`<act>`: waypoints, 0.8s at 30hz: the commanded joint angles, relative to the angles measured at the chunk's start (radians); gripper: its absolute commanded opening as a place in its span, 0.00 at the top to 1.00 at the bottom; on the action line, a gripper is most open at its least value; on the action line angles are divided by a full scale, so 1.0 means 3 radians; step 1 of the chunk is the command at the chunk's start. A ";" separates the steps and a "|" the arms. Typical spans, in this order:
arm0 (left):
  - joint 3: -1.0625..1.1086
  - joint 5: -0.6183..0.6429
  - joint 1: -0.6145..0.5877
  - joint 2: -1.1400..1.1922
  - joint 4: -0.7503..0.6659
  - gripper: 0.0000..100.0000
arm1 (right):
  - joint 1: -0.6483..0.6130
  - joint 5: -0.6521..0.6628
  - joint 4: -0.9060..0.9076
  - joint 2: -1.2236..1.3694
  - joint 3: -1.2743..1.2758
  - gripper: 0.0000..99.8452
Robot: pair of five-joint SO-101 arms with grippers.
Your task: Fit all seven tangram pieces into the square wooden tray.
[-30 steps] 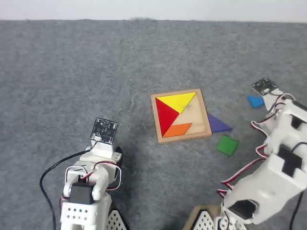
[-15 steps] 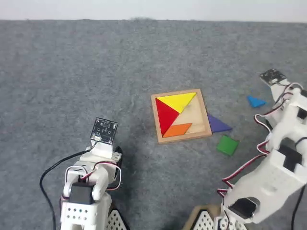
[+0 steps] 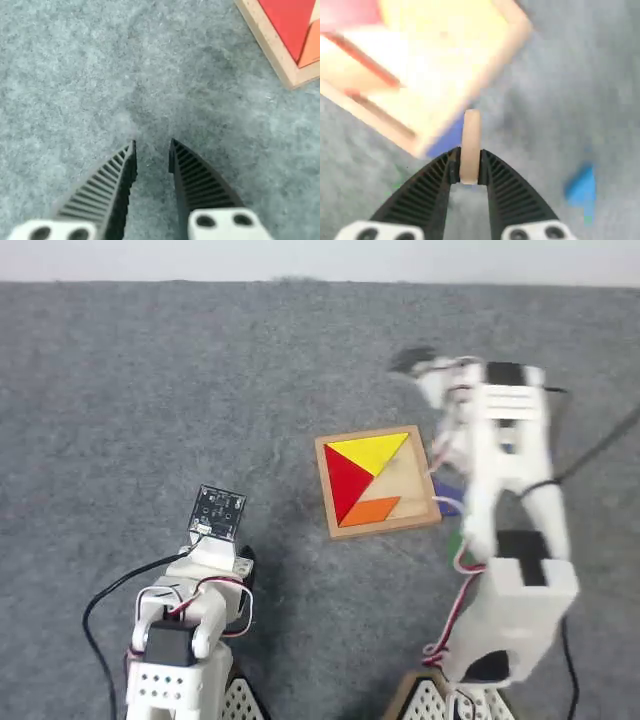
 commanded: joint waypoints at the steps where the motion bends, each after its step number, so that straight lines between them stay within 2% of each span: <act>1: -0.0043 0.0031 -0.0026 -0.0041 0.0010 0.90 | -0.0519 0.0256 -0.0079 -0.0074 -0.0189 0.99; 4: -0.0043 0.0031 -0.0026 -0.0041 0.0010 0.90 | -0.0780 0.0343 -0.0079 0.0120 -0.0281 0.99; 9: -0.0043 0.0031 -0.0026 -0.0041 0.0010 0.90 | -0.0846 0.0425 0.0008 0.0555 -0.0716 0.99; 20: -0.0043 0.0031 -0.0026 -0.0041 0.0010 0.90 | -0.0887 0.1555 0.0898 0.1097 -0.1412 0.99; 24: -0.0043 0.0031 -0.0026 -0.0041 0.0010 0.90 | -0.0898 0.1652 0.0928 0.1102 -0.1412 0.99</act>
